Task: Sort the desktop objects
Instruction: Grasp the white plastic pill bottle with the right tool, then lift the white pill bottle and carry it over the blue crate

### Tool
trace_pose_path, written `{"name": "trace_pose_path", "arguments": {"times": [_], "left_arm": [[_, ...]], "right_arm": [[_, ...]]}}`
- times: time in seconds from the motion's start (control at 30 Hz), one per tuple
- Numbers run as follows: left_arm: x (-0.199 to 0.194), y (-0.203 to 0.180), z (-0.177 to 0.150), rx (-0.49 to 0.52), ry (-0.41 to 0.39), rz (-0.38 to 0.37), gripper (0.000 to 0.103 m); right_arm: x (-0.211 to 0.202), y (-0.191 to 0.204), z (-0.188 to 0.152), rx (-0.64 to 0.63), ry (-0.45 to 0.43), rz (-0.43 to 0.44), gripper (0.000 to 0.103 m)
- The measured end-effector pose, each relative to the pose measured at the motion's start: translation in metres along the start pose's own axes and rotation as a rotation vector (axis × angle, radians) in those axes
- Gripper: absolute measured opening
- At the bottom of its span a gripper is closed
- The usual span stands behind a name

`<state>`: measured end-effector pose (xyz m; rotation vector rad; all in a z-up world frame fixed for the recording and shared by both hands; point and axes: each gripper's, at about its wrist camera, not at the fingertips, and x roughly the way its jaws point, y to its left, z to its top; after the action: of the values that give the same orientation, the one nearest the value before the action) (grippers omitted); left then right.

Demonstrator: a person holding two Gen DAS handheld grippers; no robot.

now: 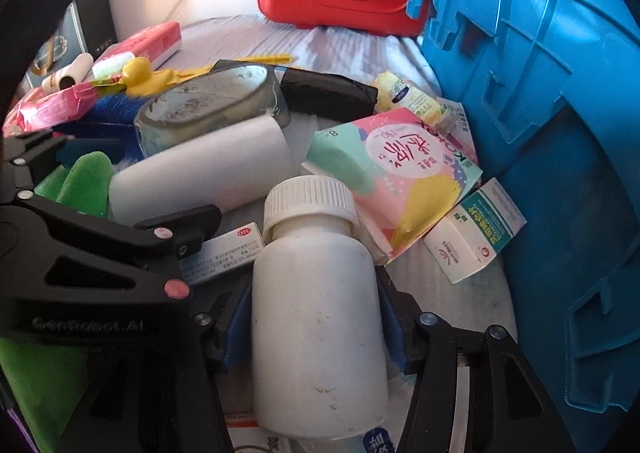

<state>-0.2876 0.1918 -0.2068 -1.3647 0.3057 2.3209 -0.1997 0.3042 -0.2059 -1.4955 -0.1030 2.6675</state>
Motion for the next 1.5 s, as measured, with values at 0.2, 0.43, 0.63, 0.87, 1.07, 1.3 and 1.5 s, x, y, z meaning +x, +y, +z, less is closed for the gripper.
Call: {"name": "trace_pose_path", "arguments": {"times": [0.2, 0.43, 0.63, 0.87, 1.07, 1.3, 1.5], "left_arm": [[0.0, -0.001, 0.0, -0.022, -0.009, -0.005, 0.097], [-0.001, -0.007, -0.003, 0.014, -0.014, -0.024, 0.061], [-0.007, -0.006, -0.005, 0.016, -0.029, -0.064, 0.058], [-0.023, -0.006, -0.012, 0.029, -0.079, -0.081, 0.056], [-0.049, -0.007, -0.012, 0.042, -0.137, -0.072, 0.053], [-0.087, -0.002, -0.008, 0.035, -0.219, -0.045, 0.051], [-0.118, 0.009, -0.015, 0.016, -0.263, -0.033, 0.051]], "right_arm": [[0.003, 0.0, 0.003, 0.015, 0.01, 0.02, 0.052], [0.001, 0.002, 0.003, 0.025, -0.008, 0.028, 0.052], [-0.008, 0.003, 0.004, 0.039, -0.038, 0.019, 0.052], [-0.025, 0.008, 0.001, 0.032, -0.075, 0.008, 0.052], [-0.048, 0.013, 0.0, 0.022, -0.138, -0.012, 0.052], [-0.088, 0.02, 0.004, 0.019, -0.234, -0.02, 0.052], [-0.124, 0.026, 0.004, 0.025, -0.293, -0.018, 0.052]]}}
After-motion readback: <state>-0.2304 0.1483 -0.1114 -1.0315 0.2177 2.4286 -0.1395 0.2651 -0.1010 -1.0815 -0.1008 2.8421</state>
